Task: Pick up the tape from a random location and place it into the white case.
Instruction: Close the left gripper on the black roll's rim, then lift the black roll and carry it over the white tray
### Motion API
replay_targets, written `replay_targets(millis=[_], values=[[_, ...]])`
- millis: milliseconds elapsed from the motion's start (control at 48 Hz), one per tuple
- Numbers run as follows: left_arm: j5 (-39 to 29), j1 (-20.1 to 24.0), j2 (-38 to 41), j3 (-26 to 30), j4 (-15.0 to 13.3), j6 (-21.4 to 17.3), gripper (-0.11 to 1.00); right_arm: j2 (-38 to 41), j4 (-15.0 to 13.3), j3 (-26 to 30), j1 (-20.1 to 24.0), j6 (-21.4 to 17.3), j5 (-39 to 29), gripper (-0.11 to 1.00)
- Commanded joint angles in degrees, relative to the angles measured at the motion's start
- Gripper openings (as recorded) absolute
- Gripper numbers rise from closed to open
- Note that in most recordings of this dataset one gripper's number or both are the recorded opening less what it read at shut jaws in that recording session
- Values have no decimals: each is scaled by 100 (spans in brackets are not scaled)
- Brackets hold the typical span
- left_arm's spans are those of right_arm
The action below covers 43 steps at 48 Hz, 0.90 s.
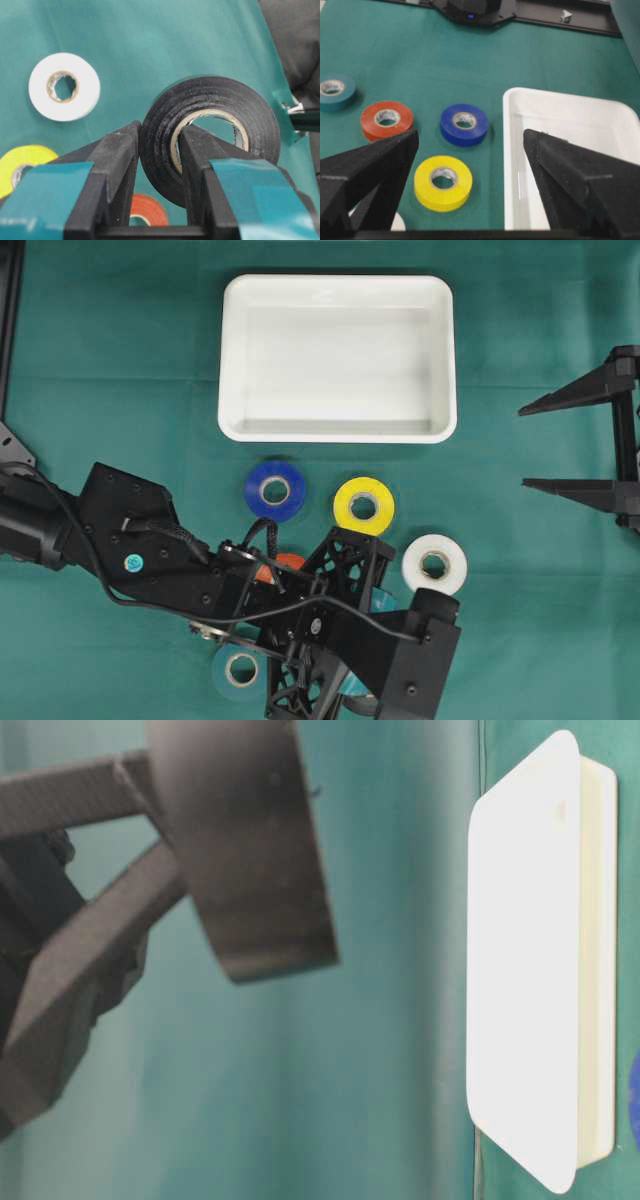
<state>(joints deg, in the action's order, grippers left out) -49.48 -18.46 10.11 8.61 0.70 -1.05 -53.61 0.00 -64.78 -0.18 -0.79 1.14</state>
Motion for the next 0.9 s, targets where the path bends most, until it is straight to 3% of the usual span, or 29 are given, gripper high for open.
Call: replay_targets(millis=[0,542,876], values=[[26,-26,-299,62,9,9,19,35,18,158,-9,0,18,91],[62,18,-352,-62,9,9,19,26,18,167,-9,0,18,91],[44,431,-431,-185,9,9,19,9,-9,193,-9,18,0,91]])
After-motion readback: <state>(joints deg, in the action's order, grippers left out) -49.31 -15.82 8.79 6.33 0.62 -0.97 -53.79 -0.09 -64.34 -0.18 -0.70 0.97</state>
